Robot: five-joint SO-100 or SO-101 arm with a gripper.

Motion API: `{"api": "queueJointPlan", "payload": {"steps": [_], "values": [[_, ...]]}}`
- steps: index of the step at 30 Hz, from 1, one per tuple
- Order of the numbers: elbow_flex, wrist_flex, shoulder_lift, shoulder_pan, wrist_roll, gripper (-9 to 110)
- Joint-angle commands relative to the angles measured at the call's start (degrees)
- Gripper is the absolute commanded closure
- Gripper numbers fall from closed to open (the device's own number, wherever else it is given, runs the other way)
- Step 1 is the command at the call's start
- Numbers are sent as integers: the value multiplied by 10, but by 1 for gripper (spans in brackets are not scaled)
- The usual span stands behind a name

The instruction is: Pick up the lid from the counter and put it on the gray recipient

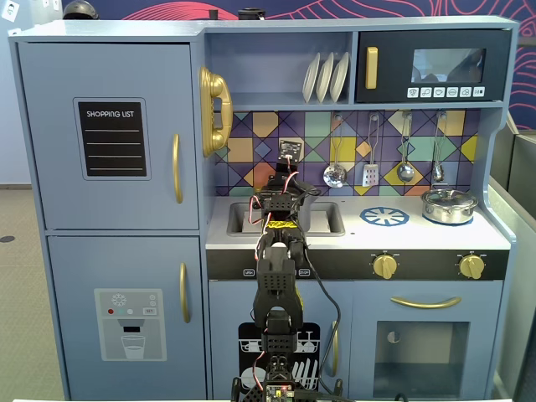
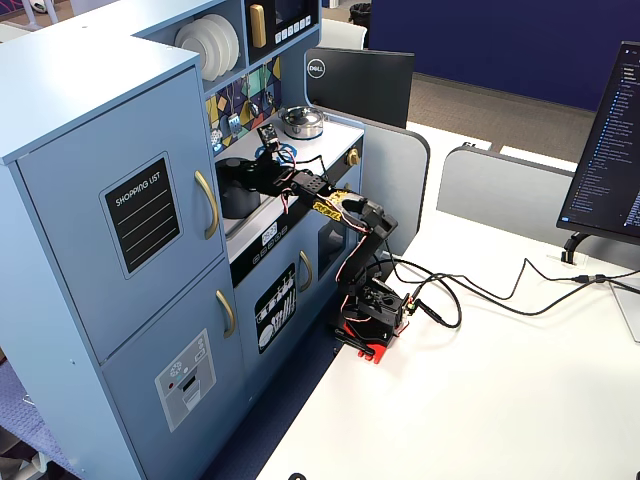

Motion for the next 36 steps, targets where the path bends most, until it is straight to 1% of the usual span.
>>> {"api": "queueJointPlan", "payload": {"steps": [1,7,12,15,18,19,23,27,30,33,36], "values": [[-10,76,59,-18,-32,83],[-30,198,154,-44,-64,87],[-24,399,282,-42,-64,90],[14,467,350,-31,-50,93],[90,492,405,-31,-52,101],[120,493,419,-32,-50,101],[269,471,467,-24,7,101],[439,410,528,-31,33,101],[533,387,572,-42,64,101],[596,406,605,-54,88,101],[641,466,643,-63,100,101]]}}
